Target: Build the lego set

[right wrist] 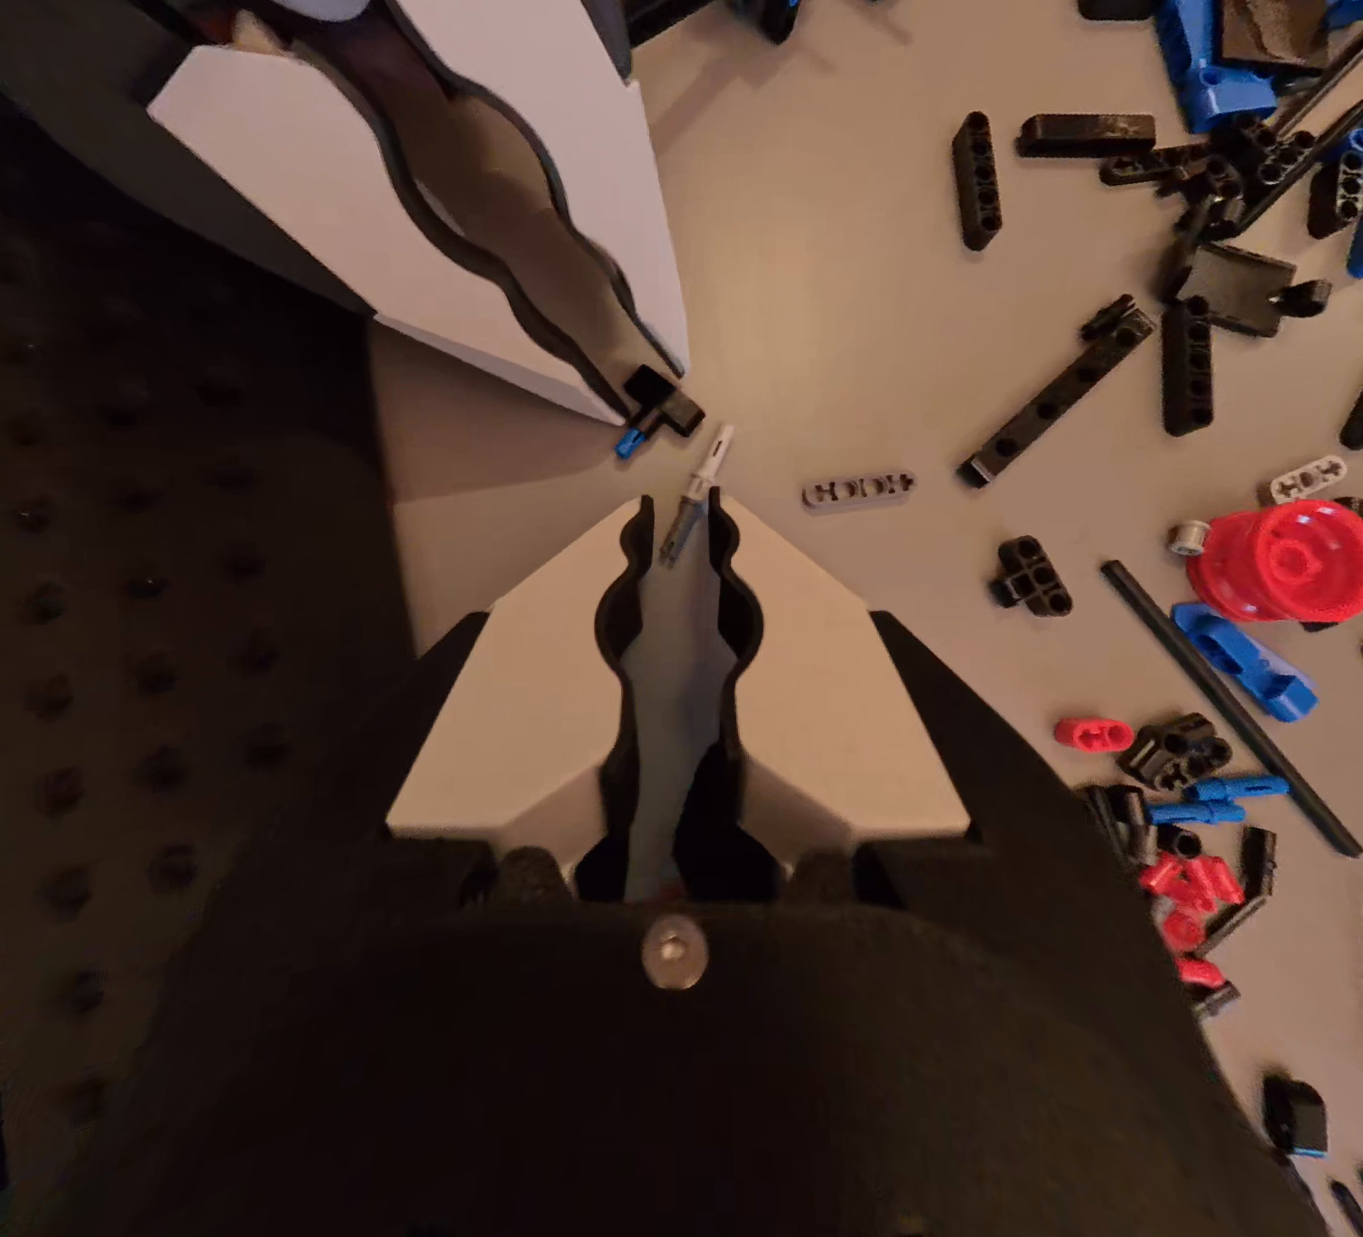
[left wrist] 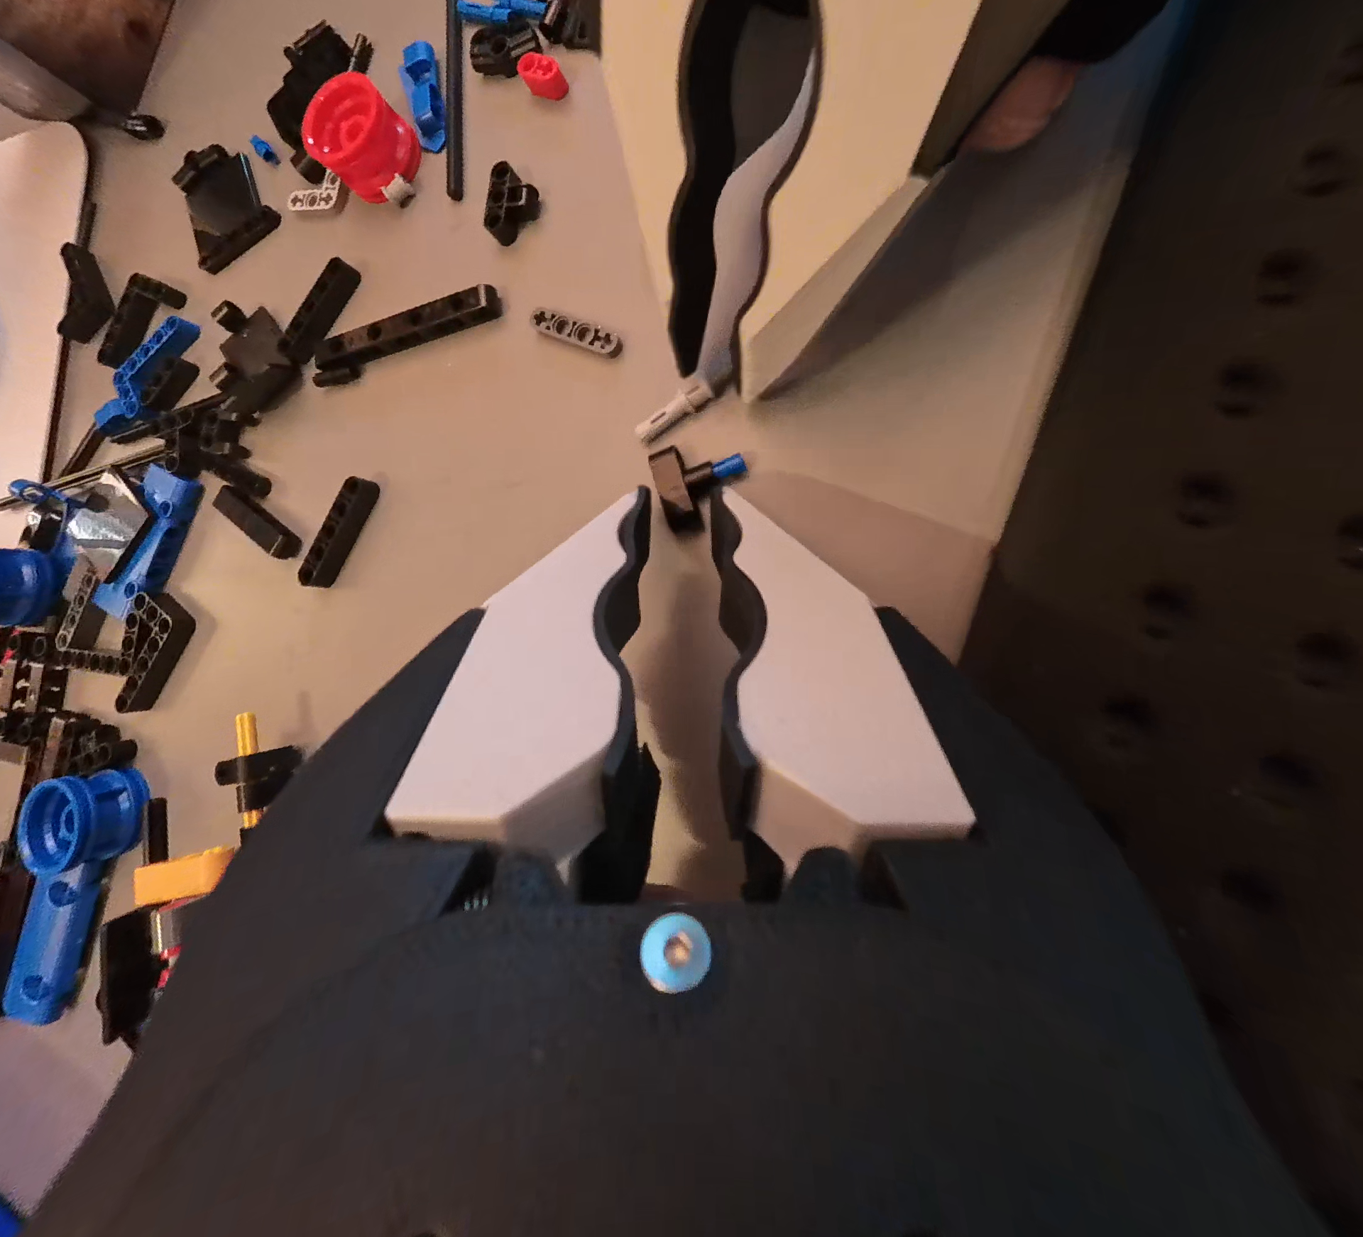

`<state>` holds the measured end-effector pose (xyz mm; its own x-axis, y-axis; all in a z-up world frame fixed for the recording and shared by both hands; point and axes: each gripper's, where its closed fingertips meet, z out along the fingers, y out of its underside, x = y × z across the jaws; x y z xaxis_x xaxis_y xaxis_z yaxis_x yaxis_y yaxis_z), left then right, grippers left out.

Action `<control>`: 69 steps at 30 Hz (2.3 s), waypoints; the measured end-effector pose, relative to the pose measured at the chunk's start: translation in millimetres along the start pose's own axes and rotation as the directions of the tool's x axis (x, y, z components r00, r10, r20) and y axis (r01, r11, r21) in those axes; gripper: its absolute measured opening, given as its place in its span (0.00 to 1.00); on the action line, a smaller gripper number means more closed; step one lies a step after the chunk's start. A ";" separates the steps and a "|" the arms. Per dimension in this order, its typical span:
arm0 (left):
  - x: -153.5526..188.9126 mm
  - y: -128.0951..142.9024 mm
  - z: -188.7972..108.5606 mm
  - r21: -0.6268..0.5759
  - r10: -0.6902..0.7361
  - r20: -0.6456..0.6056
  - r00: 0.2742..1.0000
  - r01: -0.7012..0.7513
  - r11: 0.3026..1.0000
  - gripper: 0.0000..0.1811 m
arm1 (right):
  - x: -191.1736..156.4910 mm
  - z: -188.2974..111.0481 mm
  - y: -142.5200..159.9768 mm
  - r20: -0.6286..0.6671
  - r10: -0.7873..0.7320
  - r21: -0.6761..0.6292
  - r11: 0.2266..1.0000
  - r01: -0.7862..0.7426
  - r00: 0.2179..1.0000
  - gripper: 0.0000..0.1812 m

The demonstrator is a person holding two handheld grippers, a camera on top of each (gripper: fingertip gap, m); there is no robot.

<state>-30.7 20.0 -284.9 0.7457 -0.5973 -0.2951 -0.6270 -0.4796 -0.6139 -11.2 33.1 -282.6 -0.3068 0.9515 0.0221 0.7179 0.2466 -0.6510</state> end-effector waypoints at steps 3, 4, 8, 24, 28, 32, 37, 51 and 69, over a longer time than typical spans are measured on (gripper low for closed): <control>1.5 -1.9 2.2 0.008 0.002 -0.014 1.000 -0.002 1.000 0.05 | 0.9 5.8 -0.6 0.002 0.037 -0.009 0.999 -0.037 0.999 0.02; 1.2 -2.2 2.6 0.011 -0.001 -0.014 1.000 0.001 1.000 0.05 | 1.5 6.1 -1.0 0.000 0.044 -0.005 0.999 -0.044 0.999 0.02; -1.6 -0.8 2.7 0.015 -0.002 0.009 1.000 0.002 1.000 0.04 | 2.9 4.5 0.8 -0.016 0.046 -0.001 0.999 -0.046 0.999 0.02; -3.2 -0.7 3.2 0.031 -0.002 0.021 1.000 0.002 1.000 0.04 | -4.0 2.6 3.2 0.019 0.012 -0.018 1.000 -0.011 1.000 0.01; -3.4 -0.7 3.1 0.033 0.003 0.026 1.000 -0.004 0.999 0.04 | -1.9 2.7 3.2 0.024 0.030 -0.023 0.999 -0.029 0.999 0.01; -2.9 -0.5 2.7 0.045 -0.026 0.000 1.000 0.026 0.999 0.04 | -1.8 2.9 3.2 0.014 0.034 -0.026 0.999 -0.034 0.999 0.01; -2.9 0.2 2.2 0.039 -0.030 0.018 0.999 0.030 0.999 0.04 | -1.9 4.0 1.8 -0.052 0.032 -0.032 0.999 -0.033 0.998 0.01; -2.9 4.2 -1.2 0.042 -0.050 0.024 0.998 0.049 0.998 0.04 | -1.4 6.7 -2.0 -0.117 0.043 -0.014 0.999 -0.045 0.992 0.01; -5.4 4.5 -0.3 0.063 -0.066 0.024 0.998 0.065 0.996 0.04 | -4.0 7.4 -2.6 -0.063 0.048 0.029 0.999 -0.046 0.997 0.01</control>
<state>-37.6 20.9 -285.8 0.7907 -0.5488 -0.2712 -0.5622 -0.4759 -0.6763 -16.5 27.3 -286.6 -0.2320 0.9720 0.0385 0.7129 0.1968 -0.6731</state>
